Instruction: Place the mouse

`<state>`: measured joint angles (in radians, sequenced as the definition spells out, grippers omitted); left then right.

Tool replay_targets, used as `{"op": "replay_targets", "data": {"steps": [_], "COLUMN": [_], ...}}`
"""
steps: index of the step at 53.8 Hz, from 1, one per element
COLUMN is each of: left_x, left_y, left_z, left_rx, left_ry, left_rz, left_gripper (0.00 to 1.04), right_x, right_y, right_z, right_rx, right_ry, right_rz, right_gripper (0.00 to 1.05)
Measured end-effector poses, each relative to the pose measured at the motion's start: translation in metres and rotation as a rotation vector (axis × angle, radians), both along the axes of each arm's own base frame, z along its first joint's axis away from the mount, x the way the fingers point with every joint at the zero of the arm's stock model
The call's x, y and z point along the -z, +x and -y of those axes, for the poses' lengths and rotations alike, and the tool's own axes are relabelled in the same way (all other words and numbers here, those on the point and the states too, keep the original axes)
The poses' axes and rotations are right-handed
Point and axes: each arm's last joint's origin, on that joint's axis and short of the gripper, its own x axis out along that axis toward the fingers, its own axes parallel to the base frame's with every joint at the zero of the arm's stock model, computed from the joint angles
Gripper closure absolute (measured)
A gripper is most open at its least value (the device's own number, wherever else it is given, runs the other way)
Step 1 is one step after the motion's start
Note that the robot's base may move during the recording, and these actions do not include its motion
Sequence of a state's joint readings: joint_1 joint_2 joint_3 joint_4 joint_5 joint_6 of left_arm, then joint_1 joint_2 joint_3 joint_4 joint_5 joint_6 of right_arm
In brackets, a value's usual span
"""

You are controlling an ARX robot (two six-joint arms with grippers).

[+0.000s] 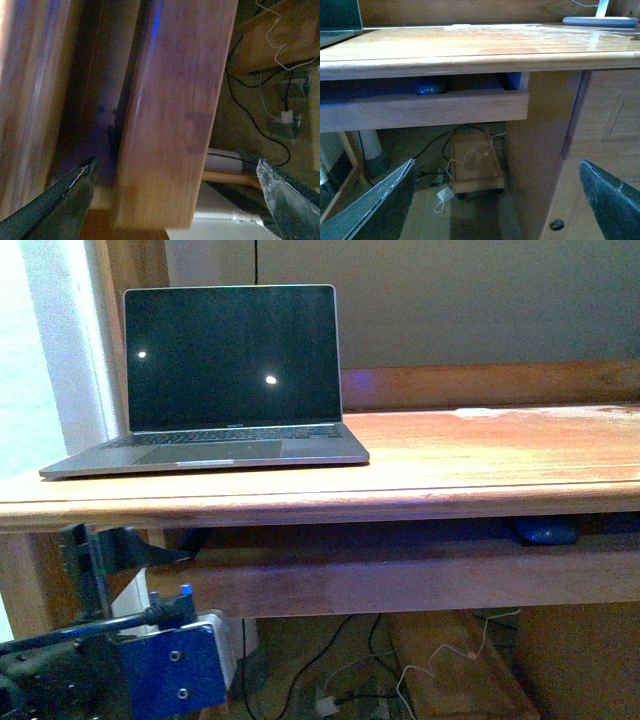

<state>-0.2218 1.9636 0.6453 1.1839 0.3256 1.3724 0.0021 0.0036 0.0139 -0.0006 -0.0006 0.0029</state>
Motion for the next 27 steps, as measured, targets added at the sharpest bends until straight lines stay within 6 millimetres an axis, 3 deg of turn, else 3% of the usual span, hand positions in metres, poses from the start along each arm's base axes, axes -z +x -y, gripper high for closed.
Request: {"op": "replay_targets", "data": {"steps": [15, 27], "left_x": [0.016, 0.004], "left_y": [0.035, 0.023], "left_z": [0.016, 0.036], "left_rx": [0.046, -0.057], "left_ry": [0.115, 0.058], "left_rz": [0.056, -0.218], "left_gripper": [0.08, 0.08], "right_x": [0.0, 0.0], "right_y": [0.0, 0.0], "right_z": [0.0, 0.0], "right_rx": [0.0, 0.0], "right_ry": [0.0, 0.0], "right_rz": [0.0, 0.0], "right_gripper": [0.07, 0.07]}}
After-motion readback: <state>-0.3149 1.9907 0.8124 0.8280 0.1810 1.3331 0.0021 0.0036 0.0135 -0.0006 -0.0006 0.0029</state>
